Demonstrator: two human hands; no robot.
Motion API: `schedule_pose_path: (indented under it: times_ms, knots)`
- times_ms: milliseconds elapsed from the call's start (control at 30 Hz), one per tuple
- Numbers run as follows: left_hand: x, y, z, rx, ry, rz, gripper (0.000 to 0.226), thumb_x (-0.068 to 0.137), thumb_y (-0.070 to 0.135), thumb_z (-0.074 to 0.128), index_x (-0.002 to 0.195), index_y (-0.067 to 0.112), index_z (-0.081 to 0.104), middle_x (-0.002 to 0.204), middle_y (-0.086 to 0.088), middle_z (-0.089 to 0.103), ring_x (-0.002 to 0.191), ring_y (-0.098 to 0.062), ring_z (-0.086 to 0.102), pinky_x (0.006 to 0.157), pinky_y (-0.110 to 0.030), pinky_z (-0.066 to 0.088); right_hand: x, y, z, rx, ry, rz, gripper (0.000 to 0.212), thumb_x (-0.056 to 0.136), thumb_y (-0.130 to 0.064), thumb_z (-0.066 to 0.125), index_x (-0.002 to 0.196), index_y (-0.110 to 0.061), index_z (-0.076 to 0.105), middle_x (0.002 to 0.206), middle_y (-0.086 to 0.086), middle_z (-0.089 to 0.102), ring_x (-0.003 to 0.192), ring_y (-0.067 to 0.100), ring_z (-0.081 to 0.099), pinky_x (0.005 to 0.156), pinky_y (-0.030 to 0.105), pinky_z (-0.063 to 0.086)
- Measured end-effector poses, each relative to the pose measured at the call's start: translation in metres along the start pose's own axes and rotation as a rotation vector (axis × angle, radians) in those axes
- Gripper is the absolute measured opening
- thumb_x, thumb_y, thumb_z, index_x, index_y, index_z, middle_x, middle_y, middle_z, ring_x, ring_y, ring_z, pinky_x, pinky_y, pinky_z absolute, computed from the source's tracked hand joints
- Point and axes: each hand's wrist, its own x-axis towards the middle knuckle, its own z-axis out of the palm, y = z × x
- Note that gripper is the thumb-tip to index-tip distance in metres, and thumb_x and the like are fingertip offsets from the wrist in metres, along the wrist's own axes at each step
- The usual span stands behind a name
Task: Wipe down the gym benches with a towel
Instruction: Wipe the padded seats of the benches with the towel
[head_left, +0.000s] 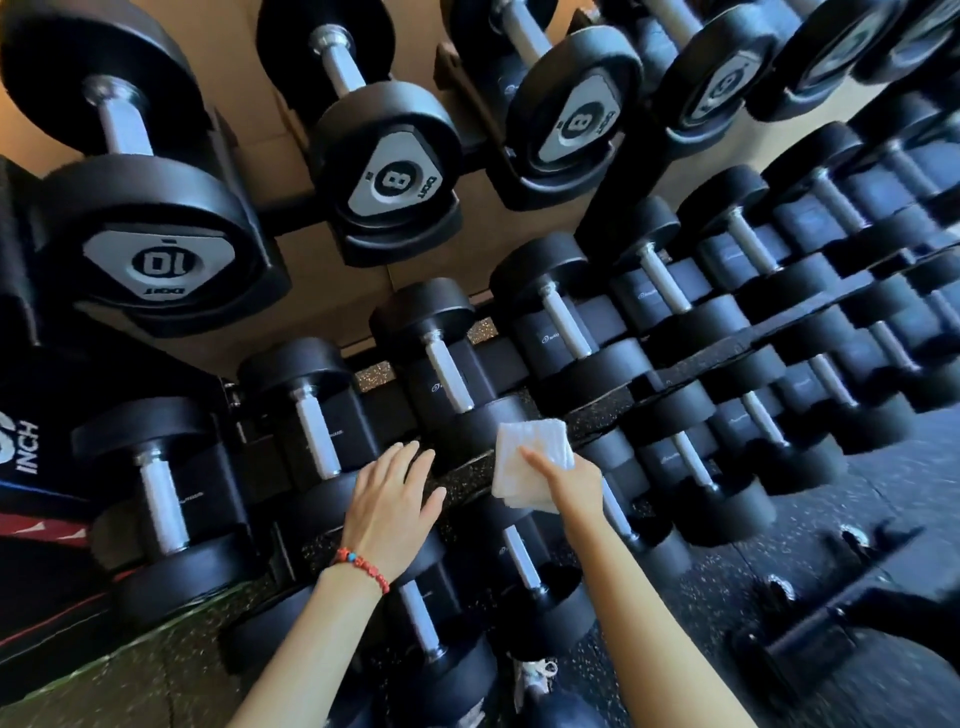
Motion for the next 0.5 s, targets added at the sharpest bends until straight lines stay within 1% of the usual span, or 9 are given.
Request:
schedule_pose_path:
  times_ms: [33,67,133,167,200,233,300,400,500]
  knots:
    - [0.001,0.006,0.001,-0.013,-0.013,0.042,0.051,0.081,0.038,0.038,0.106,0.006,0.069,0.109,-0.012,0.068,0.101,-0.029,0.065,0.08,-0.042,0.053,-0.008,0.003,-0.012,0.052,0.028,0.011,0.018,0.076,-0.019,0.075,0.084,-0.01,0.061,0.074,-0.002,0.061,0.066,0.009,0.055,0.042,0.008,0.04]
    - [0.002,0.014,0.003,-0.025,-0.022,0.09,0.051,0.081,0.037,0.039,0.106,0.005,0.069,0.108,-0.013,0.068,0.1,-0.03,0.065,0.079,-0.043,0.053,-0.015,0.007,-0.025,0.103,0.061,0.019,0.019,0.077,-0.019,0.074,0.089,-0.01,0.061,0.077,-0.001,0.062,0.068,0.009,0.056,0.043,0.01,0.042]
    - [0.002,0.032,0.006,-0.032,-0.04,0.178,0.051,0.08,0.036,0.039,0.105,0.004,0.069,0.107,-0.014,0.068,0.099,-0.031,0.065,0.078,-0.044,0.053,-0.029,0.017,-0.052,0.175,0.135,0.021,0.022,0.078,-0.021,0.073,0.093,-0.01,0.062,0.085,0.002,0.064,0.072,0.012,0.059,0.055,0.019,0.047]
    - [0.003,0.043,0.008,-0.033,-0.052,0.22,0.051,0.08,0.036,0.039,0.105,0.004,0.069,0.107,-0.014,0.068,0.099,-0.031,0.065,0.078,-0.044,0.053,-0.037,0.022,-0.067,0.191,0.178,0.015,0.019,0.077,-0.021,0.073,0.09,-0.012,0.063,0.087,0.003,0.065,0.074,0.014,0.059,0.059,0.023,0.048]
    - [0.003,0.054,0.01,-0.037,-0.062,0.264,0.051,0.08,0.037,0.039,0.105,0.004,0.07,0.107,-0.014,0.068,0.1,-0.031,0.065,0.078,-0.045,0.054,-0.045,0.027,-0.082,0.202,0.22,0.001,0.014,0.077,-0.022,0.073,0.086,-0.015,0.063,0.086,0.002,0.065,0.074,0.014,0.059,0.061,0.025,0.048]
    - [0.003,0.066,0.012,-0.043,-0.072,0.309,0.051,0.081,0.037,0.039,0.105,0.004,0.07,0.108,-0.015,0.068,0.1,-0.031,0.065,0.078,-0.045,0.054,-0.054,0.033,-0.098,0.211,0.259,-0.013,0.011,0.077,-0.022,0.073,0.082,-0.019,0.063,0.085,0.0,0.065,0.073,0.013,0.059,0.061,0.025,0.047]
    - [0.003,0.094,0.017,-0.042,-0.083,0.411,0.051,0.081,0.037,0.04,0.105,0.003,0.07,0.108,-0.015,0.068,0.1,-0.031,0.065,0.079,-0.045,0.054,-0.072,0.047,-0.131,0.249,0.347,-0.029,0.011,0.077,-0.024,0.073,0.082,-0.021,0.063,0.087,-0.002,0.065,0.077,0.014,0.06,0.063,0.027,0.047]
    - [0.004,0.144,0.021,-0.03,-0.077,0.554,0.05,0.082,0.037,0.04,0.105,0.004,0.07,0.108,-0.014,0.068,0.101,-0.03,0.065,0.081,-0.042,0.053,-0.097,0.066,-0.182,0.308,0.477,-0.025,0.015,0.075,-0.026,0.074,0.083,-0.019,0.064,0.089,0.001,0.066,0.078,0.017,0.061,0.067,0.032,0.047]
    - [0.0,0.202,0.024,-0.04,-0.056,0.677,0.05,0.082,0.037,0.04,0.105,0.004,0.07,0.108,-0.014,0.068,0.1,-0.029,0.065,0.08,-0.041,0.053,-0.121,0.083,-0.238,0.402,0.57,-0.022,0.013,0.077,-0.021,0.074,0.083,-0.017,0.063,0.085,0.001,0.065,0.073,0.016,0.059,0.063,0.029,0.047]
